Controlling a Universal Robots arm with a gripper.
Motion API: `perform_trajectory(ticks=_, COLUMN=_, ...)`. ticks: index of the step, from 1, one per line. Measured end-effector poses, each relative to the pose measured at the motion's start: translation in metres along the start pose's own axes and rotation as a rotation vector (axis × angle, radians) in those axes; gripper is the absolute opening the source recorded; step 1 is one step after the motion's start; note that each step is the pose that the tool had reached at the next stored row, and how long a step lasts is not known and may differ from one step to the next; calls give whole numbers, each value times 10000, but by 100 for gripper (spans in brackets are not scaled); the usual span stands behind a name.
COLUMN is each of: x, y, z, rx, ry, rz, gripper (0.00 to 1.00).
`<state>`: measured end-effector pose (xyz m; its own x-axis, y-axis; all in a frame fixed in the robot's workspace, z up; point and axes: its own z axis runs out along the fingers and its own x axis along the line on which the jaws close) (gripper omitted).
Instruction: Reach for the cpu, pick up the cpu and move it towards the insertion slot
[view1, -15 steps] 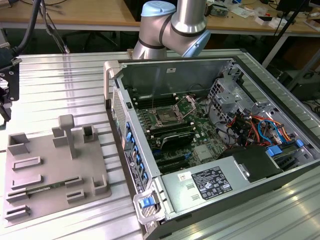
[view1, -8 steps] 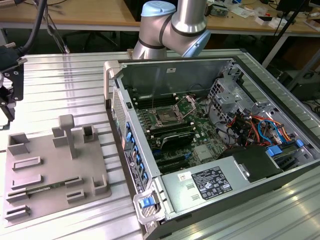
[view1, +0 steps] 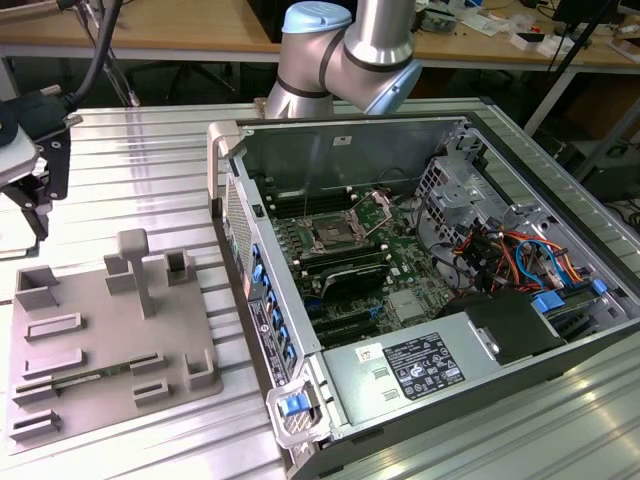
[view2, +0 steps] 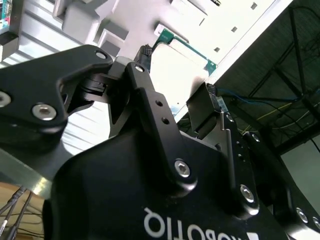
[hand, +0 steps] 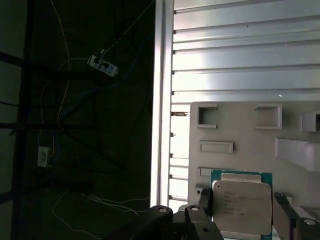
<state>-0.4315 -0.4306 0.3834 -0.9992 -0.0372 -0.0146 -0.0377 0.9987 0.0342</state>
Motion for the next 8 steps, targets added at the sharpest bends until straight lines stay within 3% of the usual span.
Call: perform_trajectory(ticks=8, x=-187, y=25, z=4, rx=88, ry=1, rz=50, gripper=55)
